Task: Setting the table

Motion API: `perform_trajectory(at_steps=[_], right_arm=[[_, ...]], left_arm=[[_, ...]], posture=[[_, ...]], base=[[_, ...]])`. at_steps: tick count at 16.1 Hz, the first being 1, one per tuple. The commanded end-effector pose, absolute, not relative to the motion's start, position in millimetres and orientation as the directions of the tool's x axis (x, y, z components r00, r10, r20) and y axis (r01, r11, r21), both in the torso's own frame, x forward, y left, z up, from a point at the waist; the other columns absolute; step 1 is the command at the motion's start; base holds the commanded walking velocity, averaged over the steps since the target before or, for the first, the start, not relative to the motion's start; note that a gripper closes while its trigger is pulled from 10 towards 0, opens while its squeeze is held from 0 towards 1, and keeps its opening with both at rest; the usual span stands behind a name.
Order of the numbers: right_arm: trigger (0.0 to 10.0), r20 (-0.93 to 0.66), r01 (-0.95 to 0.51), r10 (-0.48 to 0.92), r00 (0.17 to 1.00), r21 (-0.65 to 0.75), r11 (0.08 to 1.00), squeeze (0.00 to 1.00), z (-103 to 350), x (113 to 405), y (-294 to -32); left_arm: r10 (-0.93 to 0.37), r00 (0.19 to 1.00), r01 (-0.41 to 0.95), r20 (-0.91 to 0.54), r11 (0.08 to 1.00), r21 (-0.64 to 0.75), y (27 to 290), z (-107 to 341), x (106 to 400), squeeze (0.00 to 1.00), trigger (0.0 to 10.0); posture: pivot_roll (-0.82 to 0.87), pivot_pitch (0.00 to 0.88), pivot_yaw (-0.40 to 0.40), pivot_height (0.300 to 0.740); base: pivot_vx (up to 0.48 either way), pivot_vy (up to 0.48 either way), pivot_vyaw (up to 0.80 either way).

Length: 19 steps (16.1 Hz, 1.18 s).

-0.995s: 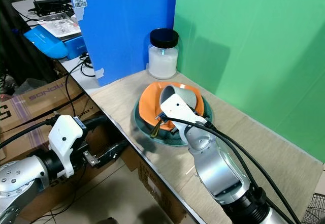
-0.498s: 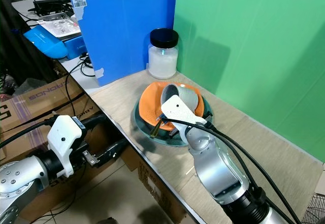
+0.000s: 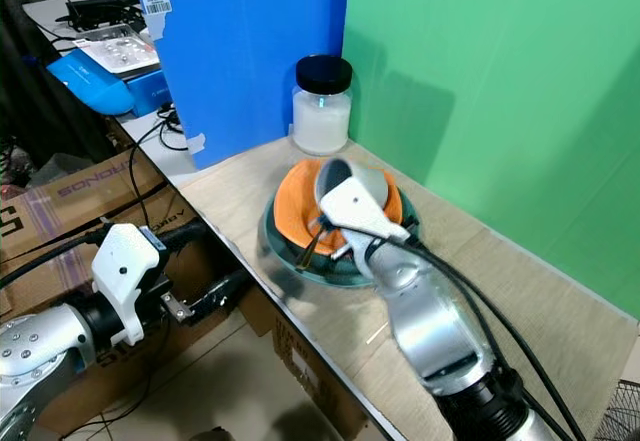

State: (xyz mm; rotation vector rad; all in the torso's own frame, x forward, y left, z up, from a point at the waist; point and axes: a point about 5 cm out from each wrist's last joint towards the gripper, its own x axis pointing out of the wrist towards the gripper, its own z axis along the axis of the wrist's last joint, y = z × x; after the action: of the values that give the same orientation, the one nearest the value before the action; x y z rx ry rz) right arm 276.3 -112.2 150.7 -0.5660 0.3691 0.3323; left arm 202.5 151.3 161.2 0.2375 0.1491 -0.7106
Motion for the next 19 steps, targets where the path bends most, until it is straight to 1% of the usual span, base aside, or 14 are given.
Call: perform_trajectory(at_steps=[1,5,7,10,13,14,15,16,17,19], right_arm=[[0.0,-0.362,-0.377,0.228,0.904,-0.42,0.825,0.0,162.8,278.4,-114.0],[0.0,-0.345,-0.381,0.256,0.903,-0.371,0.847,0.0,167.7,280.1,-113.5],[0.0,-0.326,-0.384,0.279,0.903,-0.32,0.866,0.0,171.2,279.5,-114.3],[0.0,-0.245,-0.412,0.366,0.898,-0.172,0.895,0.0,179.3,270.0,-115.0],[0.0,-0.211,-0.394,0.366,0.907,-0.111,0.912,0.0,178.2,260.6,-122.9],[0.0,-0.169,-0.37,0.352,0.921,-0.092,0.924,0.0,180.2,256.3,-126.6],[10.0,-0.126,-0.308,0.299,0.946,-0.055,0.95,0.0,181.7,248.9,-134.1],[10.0,-0.12,-0.297,0.29,0.95,-0.048,0.954,0.0,181.9,247.4,-135.8],[10.0,-0.051,-0.317,0.316,0.948,-0.023,0.948,0.0,187.5,239.9,-137.2],[10.0,0.012,-0.341,0.341,0.94,-0.002,0.94,0.0,192.6,233.0,-136.1]], left_arm=[[-0.623,0.754,0.655,-0.209,0.737,0.167,151.7,161.9,205.1,0.0,10.0],[-0.633,0.746,0.664,-0.208,0.729,0.165,149.8,162.7,206.5,0.0,10.0],[-0.632,0.749,0.661,-0.196,0.731,0.17,149.0,165.6,208.4,0.0,10.0],[-0.622,0.761,0.648,-0.186,0.744,0.162,147.5,165.2,206.5,0.0,10.0],[-0.607,0.775,0.632,-0.176,0.758,0.164,147.7,164.8,207.1,0.0,10.0],[-0.593,0.789,0.614,-0.161,0.771,0.171,148.5,165.7,208.4,0.0,10.0],[-0.549,0.828,0.561,-0.116,0.809,0.176,150.0,168.4,211.0,0.0,10.0],[-0.54,0.834,0.551,-0.108,0.816,0.177,150.1,168.9,211.8,0.0,10.0],[-0.496,0.864,0.502,-0.081,0.847,0.176,148.6,171.2,217.4,0.0,10.0],[-0.469,0.883,0.468,-0.032,0.87,0.156,142.4,176.5,222.0,0.0,10.0]], posture=[[0.19,0.0,0.001,0.74],[0.19,0.0,0.013,0.74],[0.2,0.0,0.007,0.74],[0.2,0.0,-0.006,0.74],[0.2,0.0,-0.01,0.74],[0.2,0.0,-0.011,0.74],[0.19,0.0,-0.004,0.74],[0.18,0.0,-0.001,0.74],[0.18,0.0,0.001,0.74],[0.17,0.0,0.014,0.74]], base=[[0.0,0.0,0.0],[0.0,0.0,0.0],[0.0,0.0,0.0],[0.0,0.0,0.0],[0.0,0.0,0.0],[0.0,0.0,0.0],[0.0,0.0,0.0],[0.0,0.0,0.0],[0.0,0.0,0.0],[0.0,0.0,-0.24]])
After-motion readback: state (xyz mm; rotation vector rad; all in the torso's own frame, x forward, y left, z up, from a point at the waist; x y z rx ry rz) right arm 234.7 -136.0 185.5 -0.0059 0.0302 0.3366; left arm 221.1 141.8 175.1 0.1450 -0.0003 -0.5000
